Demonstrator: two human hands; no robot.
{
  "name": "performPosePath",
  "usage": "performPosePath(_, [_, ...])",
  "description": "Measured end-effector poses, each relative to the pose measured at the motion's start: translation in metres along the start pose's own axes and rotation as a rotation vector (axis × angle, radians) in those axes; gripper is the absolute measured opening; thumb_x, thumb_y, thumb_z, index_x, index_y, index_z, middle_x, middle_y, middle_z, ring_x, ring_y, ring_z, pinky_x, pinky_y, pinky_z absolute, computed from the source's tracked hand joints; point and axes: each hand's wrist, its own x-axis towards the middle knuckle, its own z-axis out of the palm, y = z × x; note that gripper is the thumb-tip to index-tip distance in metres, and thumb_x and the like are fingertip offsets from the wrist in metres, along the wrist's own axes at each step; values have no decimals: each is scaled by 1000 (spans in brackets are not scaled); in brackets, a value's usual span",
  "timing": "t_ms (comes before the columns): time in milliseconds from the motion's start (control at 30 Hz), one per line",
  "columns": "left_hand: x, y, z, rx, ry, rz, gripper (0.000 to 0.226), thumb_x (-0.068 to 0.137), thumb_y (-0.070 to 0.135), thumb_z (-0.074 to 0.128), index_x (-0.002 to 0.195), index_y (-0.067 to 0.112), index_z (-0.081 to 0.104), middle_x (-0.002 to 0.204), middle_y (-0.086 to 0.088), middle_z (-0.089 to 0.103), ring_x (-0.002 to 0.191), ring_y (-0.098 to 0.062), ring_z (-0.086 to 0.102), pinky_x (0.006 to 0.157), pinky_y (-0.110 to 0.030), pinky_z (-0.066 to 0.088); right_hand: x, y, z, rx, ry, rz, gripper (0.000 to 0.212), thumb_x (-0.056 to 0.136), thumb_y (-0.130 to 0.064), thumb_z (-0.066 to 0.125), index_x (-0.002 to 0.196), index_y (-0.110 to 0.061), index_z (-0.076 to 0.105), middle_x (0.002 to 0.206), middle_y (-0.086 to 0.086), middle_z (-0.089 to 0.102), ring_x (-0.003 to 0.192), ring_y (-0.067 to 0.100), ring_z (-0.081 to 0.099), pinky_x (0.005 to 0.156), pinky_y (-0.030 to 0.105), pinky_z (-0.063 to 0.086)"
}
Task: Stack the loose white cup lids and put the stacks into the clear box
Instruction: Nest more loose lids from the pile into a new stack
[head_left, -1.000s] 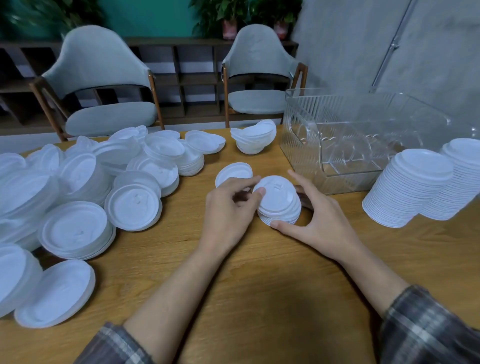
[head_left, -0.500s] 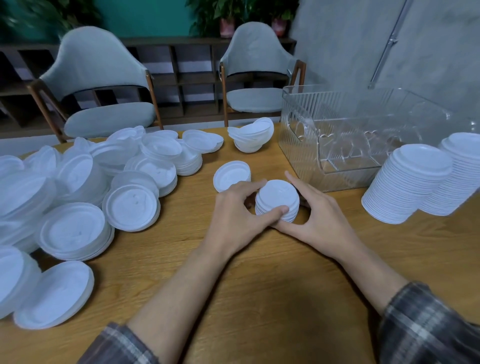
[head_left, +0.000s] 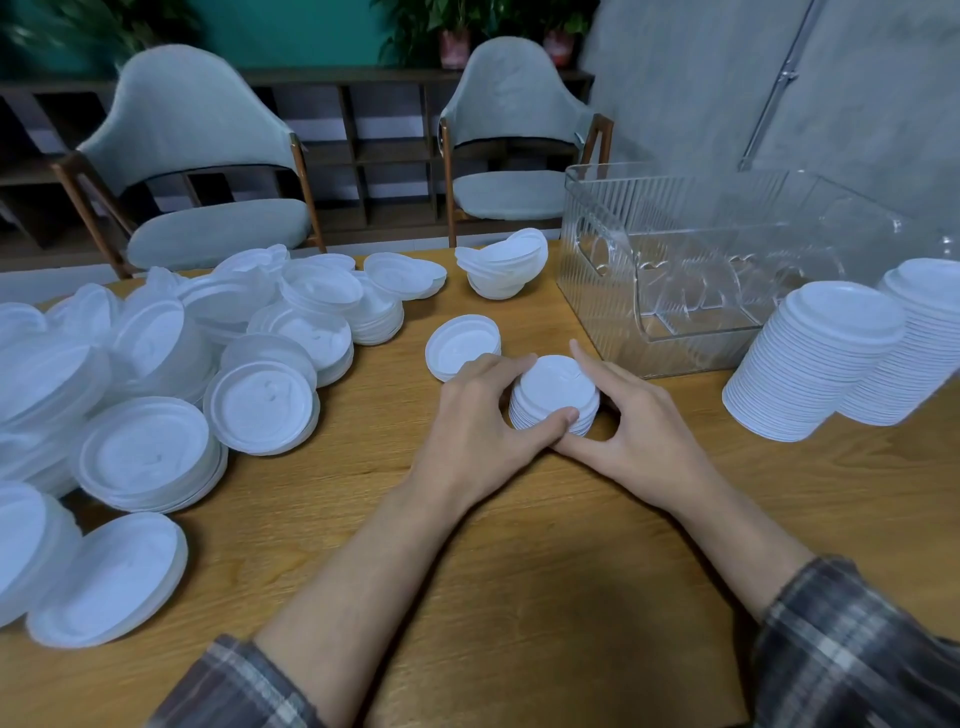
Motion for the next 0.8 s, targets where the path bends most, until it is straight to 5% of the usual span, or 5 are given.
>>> performPosePath(133, [1,-1,-1,-14,0,-4,71,78,62,83,136,24,68,120,13,68,113,-5,63,101,-34,54,1,0,-1,-27,-18,6,101,78,-58,79,161,-18,36,148,-7,56,137,4,49,113,21,36])
performPosePath(300, [0,0,-5,-24,-13,-18,74,78,59,85,139,22,67,128,12,70,117,-1,62,103,-26,50,-1,-4,-1,-14,-20,-6,97,78,-62,76,159,-23,41,143,-12,58,133,-1,49,108,7,32])
performPosePath(500, [-2,0,-7,-4,-55,14,71,87,56,78,146,20,61,139,9,67,128,-1,58,109,-19,44,-3,-8,-4,7,-9,-9,93,77,-67,73,155,-24,48,136,-14,60,128,2,53,110,27,42])
performPosePath(800, [-2,0,-10,-124,-111,-61,75,83,49,85,147,19,61,140,10,66,125,2,61,108,-17,47,-2,-8,-5,0,-15,1,98,70,-72,75,154,-27,49,137,-19,57,129,-1,51,108,20,39])
